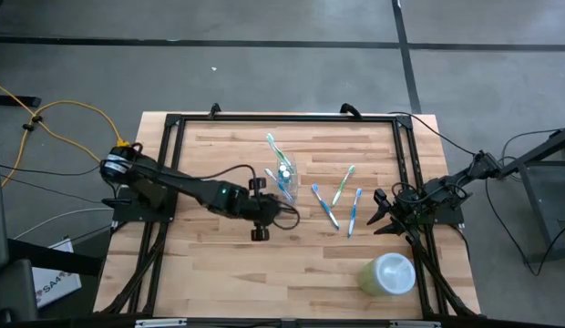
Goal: Pick & Place toothbrushing station
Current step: Put the green toothbrush into the transparent organizer
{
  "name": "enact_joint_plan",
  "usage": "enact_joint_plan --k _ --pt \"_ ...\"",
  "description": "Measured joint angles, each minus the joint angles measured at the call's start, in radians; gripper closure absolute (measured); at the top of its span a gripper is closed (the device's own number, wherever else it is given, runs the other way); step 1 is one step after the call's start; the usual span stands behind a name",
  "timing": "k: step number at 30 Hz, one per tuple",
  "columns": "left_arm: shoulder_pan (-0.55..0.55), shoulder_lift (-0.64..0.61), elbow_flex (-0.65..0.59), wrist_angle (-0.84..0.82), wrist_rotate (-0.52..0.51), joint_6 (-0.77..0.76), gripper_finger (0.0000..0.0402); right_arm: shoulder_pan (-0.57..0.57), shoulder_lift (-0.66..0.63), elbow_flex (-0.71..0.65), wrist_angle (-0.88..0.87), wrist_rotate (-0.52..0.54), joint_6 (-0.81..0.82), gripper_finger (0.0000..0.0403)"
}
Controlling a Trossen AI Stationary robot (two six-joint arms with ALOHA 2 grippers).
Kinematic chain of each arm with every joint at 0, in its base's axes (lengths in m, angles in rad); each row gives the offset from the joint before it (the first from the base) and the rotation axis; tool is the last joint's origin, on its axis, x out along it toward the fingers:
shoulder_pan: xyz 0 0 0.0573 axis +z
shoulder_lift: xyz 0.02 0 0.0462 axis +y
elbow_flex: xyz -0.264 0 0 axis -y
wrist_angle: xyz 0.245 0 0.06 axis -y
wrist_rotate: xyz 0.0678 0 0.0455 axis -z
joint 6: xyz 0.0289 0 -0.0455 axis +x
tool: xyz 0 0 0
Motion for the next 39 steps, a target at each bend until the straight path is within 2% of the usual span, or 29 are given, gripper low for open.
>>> enact_joint_plan --k 7,16,22,27,34,39 --pt "0.055 -0.041 -0.002 0.011 0.12 -0.031 0.0328 0.0 0.0 0.0 0.0 0.0 0.0 0.0261" --pt "0.07 -0.085 -0.023 0.043 0.138 -0.021 0.0328 0.0 0.0 0.0 0.0 0.0 0.0 0.0261" --pt "0.092 -0.105 -0.027 0.044 0.231 -0.04 0.0328 0.0 0.0 0.0 0.0 0.0 0.0 0.0261" --pt "0.112 -0.168 -0.095 0.113 0.269 -0.054 0.0328 0.0 0.0 0.0 0.0 0.0 0.0 0.0261" --pt "0.131 -0.267 -0.232 0.225 0.272 -0.09 0.0328 0.0 0.0 0.0 0.0 0.0 0.0 0.0261" --pt "0.143 -0.291 -0.266 0.249 0.272 -0.08 0.0328 0.0 0.0 0.0 0.0 0.0 0.0 0.0261"
